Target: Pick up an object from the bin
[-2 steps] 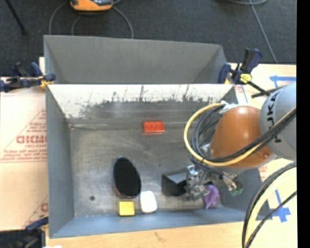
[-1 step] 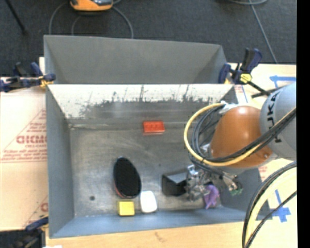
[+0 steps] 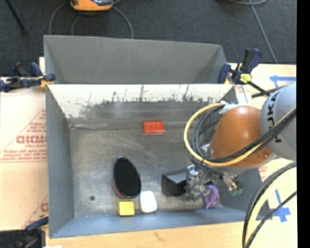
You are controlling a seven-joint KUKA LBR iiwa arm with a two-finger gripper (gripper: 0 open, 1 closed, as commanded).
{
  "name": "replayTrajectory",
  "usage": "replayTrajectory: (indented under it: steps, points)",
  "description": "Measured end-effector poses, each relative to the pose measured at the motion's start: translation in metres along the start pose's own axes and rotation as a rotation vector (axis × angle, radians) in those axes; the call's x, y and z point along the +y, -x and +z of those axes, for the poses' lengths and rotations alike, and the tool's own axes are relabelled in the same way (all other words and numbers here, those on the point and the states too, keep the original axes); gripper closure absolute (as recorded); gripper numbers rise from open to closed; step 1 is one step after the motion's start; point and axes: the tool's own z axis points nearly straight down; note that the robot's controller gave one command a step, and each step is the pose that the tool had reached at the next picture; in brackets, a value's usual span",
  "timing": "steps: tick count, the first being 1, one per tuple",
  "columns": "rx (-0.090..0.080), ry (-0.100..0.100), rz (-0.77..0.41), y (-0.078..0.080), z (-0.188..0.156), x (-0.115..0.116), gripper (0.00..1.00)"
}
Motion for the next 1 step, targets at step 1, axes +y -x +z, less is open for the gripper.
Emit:
replayTrajectory:
  steps: [1]
  points:
    - [0.000, 0.000, 0.000, 0.0000, 0.0000, 0.0000, 1.00]
